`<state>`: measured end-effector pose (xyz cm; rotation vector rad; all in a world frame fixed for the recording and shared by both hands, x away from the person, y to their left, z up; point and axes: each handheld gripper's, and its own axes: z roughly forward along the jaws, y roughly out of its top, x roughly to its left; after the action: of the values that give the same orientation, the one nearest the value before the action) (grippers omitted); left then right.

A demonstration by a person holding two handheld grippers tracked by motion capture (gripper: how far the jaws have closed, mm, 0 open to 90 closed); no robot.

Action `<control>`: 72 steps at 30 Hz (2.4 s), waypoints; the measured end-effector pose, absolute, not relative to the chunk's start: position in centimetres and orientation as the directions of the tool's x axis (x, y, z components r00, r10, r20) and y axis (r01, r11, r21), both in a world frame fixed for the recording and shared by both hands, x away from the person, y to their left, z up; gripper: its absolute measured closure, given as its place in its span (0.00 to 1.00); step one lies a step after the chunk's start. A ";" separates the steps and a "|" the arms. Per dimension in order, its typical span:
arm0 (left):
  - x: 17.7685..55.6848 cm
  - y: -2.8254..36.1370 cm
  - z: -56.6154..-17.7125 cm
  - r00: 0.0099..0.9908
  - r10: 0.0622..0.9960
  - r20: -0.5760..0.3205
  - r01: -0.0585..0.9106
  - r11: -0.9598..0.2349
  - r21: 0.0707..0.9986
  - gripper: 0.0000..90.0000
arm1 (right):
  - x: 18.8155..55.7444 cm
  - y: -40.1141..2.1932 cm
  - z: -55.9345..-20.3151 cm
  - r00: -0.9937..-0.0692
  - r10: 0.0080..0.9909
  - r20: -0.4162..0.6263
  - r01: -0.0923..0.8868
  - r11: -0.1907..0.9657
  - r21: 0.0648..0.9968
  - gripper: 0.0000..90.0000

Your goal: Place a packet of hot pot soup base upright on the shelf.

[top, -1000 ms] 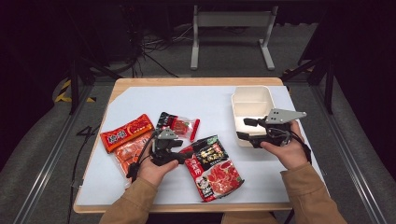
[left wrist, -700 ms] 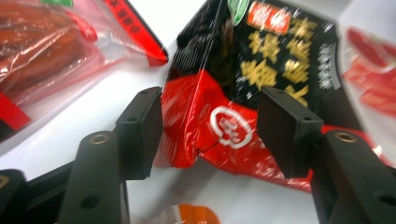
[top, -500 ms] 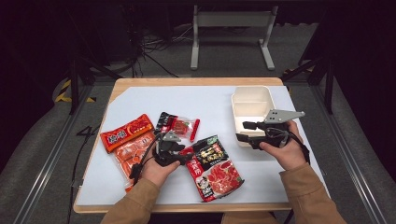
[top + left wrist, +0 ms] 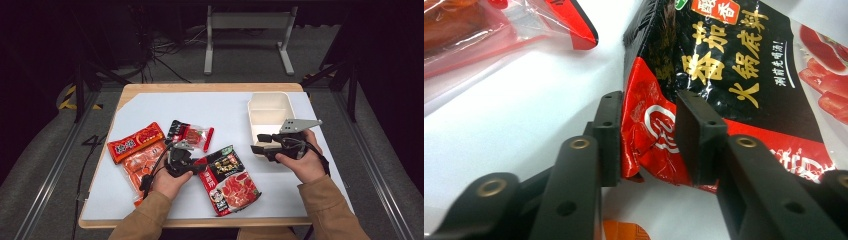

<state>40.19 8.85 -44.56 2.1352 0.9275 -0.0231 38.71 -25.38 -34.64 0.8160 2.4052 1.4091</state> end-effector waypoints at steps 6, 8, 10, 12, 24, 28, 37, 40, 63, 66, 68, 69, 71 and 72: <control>40.2 9.0 -44.5 0.727 0.608 -0.319 0.631 -0.410 0.658 0.88 | 38.7 -25.2 -34.7 -0.819 0.570 0.074 0.346 0.386 0.856 0.54; 40.1 8.9 -44.4 0.726 0.613 -0.311 0.629 -0.410 0.661 0.90 | 38.7 -25.1 -34.7 -0.819 0.570 0.074 0.346 0.386 0.855 0.54; 40.1 9.0 -44.3 0.726 0.613 -0.312 0.628 -0.408 0.662 0.91 | 38.7 -25.0 -34.7 -0.820 0.568 0.070 0.344 0.392 0.853 0.54; 40.0 9.1 -44.3 0.721 0.614 -0.321 0.633 -0.395 0.665 0.94 | 38.6 -25.0 -34.7 -0.821 0.568 0.066 0.342 0.395 0.852 0.54; 38.4 9.2 -41.0 0.754 0.594 -0.283 0.547 -0.327 0.771 0.96 | 38.6 -25.0 -34.6 -0.813 0.580 0.046 0.333 0.398 0.855 0.55; 37.9 9.7 -39.3 0.766 0.578 -0.281 0.516 -0.292 0.805 0.96 | 38.4 -25.2 -34.2 -0.812 0.582 0.040 0.323 0.392 0.861 0.55; 36.1 10.1 -35.8 0.806 0.553 -0.212 0.409 -0.260 0.875 0.96 | 37.9 -25.6 -33.1 -0.813 0.581 0.040 0.303 0.363 0.881 0.55; 35.8 10.1 -35.4 0.811 0.551 -0.195 0.388 -0.258 0.885 0.96 | 37.7 -25.6 -32.8 -0.816 0.577 0.039 0.296 0.359 0.885 0.55; 34.5 10.8 -33.2 0.816 0.573 -0.074 0.261 -0.251 0.932 0.96 | 36.8 -22.4 -31.8 -0.863 0.500 0.070 0.284 0.366 0.886 0.56; 34.5 10.8 -33.1 0.818 0.572 -0.064 0.250 -0.253 0.934 0.96 | 37.0 -21.6 -31.9 -0.859 0.509 0.059 0.293 0.393 0.871 0.59; 34.3 10.7 -32.9 0.818 0.572 -0.061 0.246 -0.252 0.936 0.96 | 37.1 -21.4 -31.9 -0.856 0.513 0.060 0.300 0.399 0.866 0.59; 34.3 10.6 -32.9 0.817 0.573 -0.055 0.240 -0.252 0.938 0.96 | 37.2 -21.3 -31.9 -0.857 0.512 0.065 0.305 0.400 0.864 0.59; 34.1 10.5 -32.8 0.817 0.575 -0.048 0.231 -0.250 0.940 0.96 | 37.4 -21.0 -31.8 -0.861 0.501 0.089 0.319 0.396 0.861 0.60; 34.1 10.5 -32.8 0.817 0.575 -0.048 0.231 -0.250 0.940 0.96 | 37.4 -21.0 -31.8 -0.861 0.501 0.089 0.319 0.396 0.861 0.60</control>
<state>34.13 10.52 -32.76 1.8318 0.6145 0.3663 37.37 -21.04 -31.76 0.7333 2.4655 1.4584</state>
